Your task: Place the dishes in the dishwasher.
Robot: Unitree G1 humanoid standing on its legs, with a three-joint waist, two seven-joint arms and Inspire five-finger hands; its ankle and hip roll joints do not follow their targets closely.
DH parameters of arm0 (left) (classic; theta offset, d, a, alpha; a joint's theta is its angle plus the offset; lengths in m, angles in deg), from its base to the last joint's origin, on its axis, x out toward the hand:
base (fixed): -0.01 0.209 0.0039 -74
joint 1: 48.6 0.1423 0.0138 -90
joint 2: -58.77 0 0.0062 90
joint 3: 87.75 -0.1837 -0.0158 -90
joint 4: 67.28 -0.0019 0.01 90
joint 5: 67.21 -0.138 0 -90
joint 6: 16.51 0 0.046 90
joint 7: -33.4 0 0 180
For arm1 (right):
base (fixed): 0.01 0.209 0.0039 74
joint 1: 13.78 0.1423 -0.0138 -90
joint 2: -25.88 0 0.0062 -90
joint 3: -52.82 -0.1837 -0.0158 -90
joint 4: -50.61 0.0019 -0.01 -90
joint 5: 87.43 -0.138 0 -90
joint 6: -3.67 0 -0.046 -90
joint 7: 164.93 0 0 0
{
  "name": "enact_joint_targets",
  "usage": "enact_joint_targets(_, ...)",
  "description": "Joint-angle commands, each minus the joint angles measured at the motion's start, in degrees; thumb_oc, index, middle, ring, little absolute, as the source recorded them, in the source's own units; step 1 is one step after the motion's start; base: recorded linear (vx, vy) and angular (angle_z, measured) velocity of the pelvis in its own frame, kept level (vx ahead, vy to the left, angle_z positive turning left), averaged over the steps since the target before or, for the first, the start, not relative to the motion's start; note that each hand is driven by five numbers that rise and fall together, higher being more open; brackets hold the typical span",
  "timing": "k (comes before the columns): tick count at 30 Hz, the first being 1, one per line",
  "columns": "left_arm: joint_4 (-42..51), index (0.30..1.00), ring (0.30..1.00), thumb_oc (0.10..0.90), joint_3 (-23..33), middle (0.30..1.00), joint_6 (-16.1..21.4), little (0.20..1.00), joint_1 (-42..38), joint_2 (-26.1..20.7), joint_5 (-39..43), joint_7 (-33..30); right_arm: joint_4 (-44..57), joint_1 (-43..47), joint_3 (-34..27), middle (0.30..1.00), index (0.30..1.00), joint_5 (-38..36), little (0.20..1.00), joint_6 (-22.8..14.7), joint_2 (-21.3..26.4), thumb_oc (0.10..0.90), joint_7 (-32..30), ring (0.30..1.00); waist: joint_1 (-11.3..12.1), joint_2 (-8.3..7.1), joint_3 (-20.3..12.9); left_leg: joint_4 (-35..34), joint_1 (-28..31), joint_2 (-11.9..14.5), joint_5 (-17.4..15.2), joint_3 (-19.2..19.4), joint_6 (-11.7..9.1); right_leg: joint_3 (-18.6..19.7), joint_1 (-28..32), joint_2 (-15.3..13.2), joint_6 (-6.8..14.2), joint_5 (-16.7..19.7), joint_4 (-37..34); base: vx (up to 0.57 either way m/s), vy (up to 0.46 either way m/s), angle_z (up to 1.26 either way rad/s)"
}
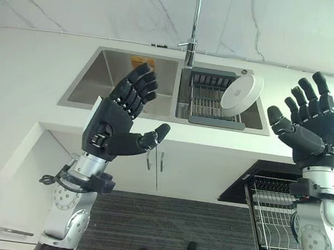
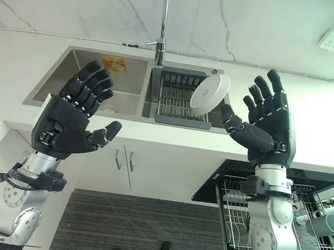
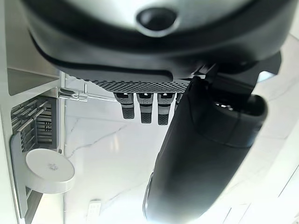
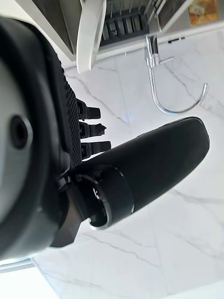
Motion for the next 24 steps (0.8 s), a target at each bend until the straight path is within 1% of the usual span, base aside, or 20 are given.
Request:
enact_joint_targets(1,4.7,0.900,0.900,0.800,0.2,0.900,5.3,0.900,-5.2,-1.8,0.8,0.7,-2.1,6.9,-0.6,0.900,0.900,-3.5,0.900,-2.8,3.1,0.800,0.4,0.900,1.2,-0.20,-5.3,1.5,4.3,2.9,-10.4,0.5,-0.9,-0.6,-0.1,-2.4,6.0,-3.4,-0.2,0.07,-0.097,0.04)
enact_joint_targets(5,3.5,0.900,0.900,0.800,0.0,0.900,5.3,0.900,-5.6,-2.3,0.7,1.3,-7.4,9.2,-0.7,0.900,0.900,-5.0,0.900,-1.7,4.0,0.800,-0.1,0.900,1.6,-0.12,-5.8,1.5,4.3,3.5,-10.2,-0.3,-1.7,-1.3,0.3,-2.4,5.9,-3.6,-0.2,0.04,-0.041,0.12)
enact_joint_targets(7,2.9,0.900,0.900,0.800,-0.5,0.900,5.4,0.900,-6.0,-2.7,0.7,1.2,-9.2,10.3,-0.5,0.900,0.900,-7.7,0.900,-0.6,4.2,0.800,-1.0,0.900,1.8,-0.12,-6.0,1.5,4.3,3.6,-10.1,-0.6,-2.0,-1.6,0.5,-2.5,5.9,-3.6,-0.2,0.04,-0.024,0.08)
enact_joint_targets(10,1.5,0.900,0.900,0.800,-1.6,0.900,5.4,0.900,-7.0,-3.7,0.8,1.2,-15.2,12.8,0.2,0.900,0.900,-7.7,0.900,-0.6,4.4,0.800,-2.0,0.900,2.5,-0.16,-6.3,1.5,4.4,3.5,-10.1,-1.3,-2.3,-2.2,0.9,-2.9,6.0,-3.6,-0.2,0.03,-0.013,0.12)
enact_joint_targets(12,0.9,0.900,0.900,0.800,-2.0,0.900,5.0,0.900,-7.4,-4.3,0.9,1.4,-17.7,14.1,0.1,0.900,0.900,-8.6,0.900,0.1,5.3,0.800,-2.5,0.900,2.7,-0.24,-6.4,1.5,4.3,3.5,-10.0,-1.7,-2.4,-2.4,1.0,-3.0,6.0,-3.6,-0.2,0.03,-0.002,0.20)
enact_joint_targets(14,-0.2,0.900,0.900,0.800,-3.2,0.900,4.5,0.900,-8.4,-5.0,0.2,1.7,-21.7,17.0,0.5,0.900,0.900,-8.2,0.900,0.5,7.3,0.800,-4.3,0.900,3.0,-0.34,-6.5,1.5,4.3,3.5,-10.0,-1.9,-2.5,-2.7,1.4,-3.1,6.1,-3.6,-0.2,0.03,0.011,0.10)
enact_joint_targets(17,-1.0,0.900,0.900,0.800,-4.1,0.900,4.2,0.900,-9.1,-6.0,0.5,2.1,-26.2,19.7,0.8,0.900,0.900,-5.6,0.900,1.0,9.9,0.800,-4.7,0.900,3.4,-0.47,-6.6,1.5,4.5,3.4,-10.1,-2.1,-2.4,-2.8,1.6,-3.2,6.1,-3.5,-0.2,0.02,0.016,0.11)
enact_joint_targets(19,-1.3,0.900,0.900,0.800,-4.5,0.900,4.2,0.900,-9.4,-6.2,0.8,2.0,-28.5,21.1,1.3,0.900,0.900,-5.8,0.900,0.9,11.1,0.800,-4.8,0.900,3.6,-0.49,-6.6,1.5,4.5,3.4,-10.1,-2.2,-2.4,-2.9,1.8,-3.2,6.1,-3.6,-0.2,0.01,0.012,0.04)
enact_joint_targets(20,-1.5,0.900,0.900,0.800,-4.8,0.900,4.1,0.900,-9.8,-6.4,0.9,1.8,-31.0,22.1,1.4,0.900,0.900,-5.9,0.900,0.8,12.0,0.800,-4.6,0.900,3.7,-0.61,-6.6,1.5,4.5,3.4,-10.1,-2.2,-2.4,-3.0,2.0,-3.2,6.1,-3.7,-0.2,0.00,0.000,0.00)
enact_joint_targets(22,-1.7,0.900,0.900,0.800,-5.1,0.900,4.1,0.900,-10.0,-6.5,1.1,1.7,-32.6,22.7,1.5,0.900,0.900,-6.6,0.900,1.1,12.7,0.800,-4.4,0.900,3.9,-0.64,-6.7,1.5,4.5,3.4,-10.1,-2.2,-2.5,-3.0,2.1,-3.2,6.1,-3.7,-0.2,0.00,0.000,0.00)
enact_joint_targets(23,-2.2,0.900,0.900,0.800,-5.8,0.900,4.0,0.900,-10.4,-7.0,1.3,1.9,-37.3,24.0,1.8,0.900,0.900,-7.8,0.900,1.7,14.2,0.800,-2.8,0.900,4.3,-0.74,-6.8,1.5,4.5,3.3,-10.1,-2.4,-2.5,-3.1,2.4,-3.1,6.0,-3.8,-0.2,0.00,0.000,0.00)
enact_joint_targets(24,-2.4,0.900,0.900,0.800,-6.0,0.900,4.1,0.900,-10.5,-7.2,1.4,2.0,-38.7,24.5,1.8,0.900,0.900,-8.6,0.900,2.1,14.9,0.800,-1.9,0.900,4.4,-0.76,-6.9,1.5,4.5,3.3,-10.0,-2.4,-2.5,-3.1,2.5,-3.1,6.0,-3.9,-0.2,0.00,0.000,0.00)
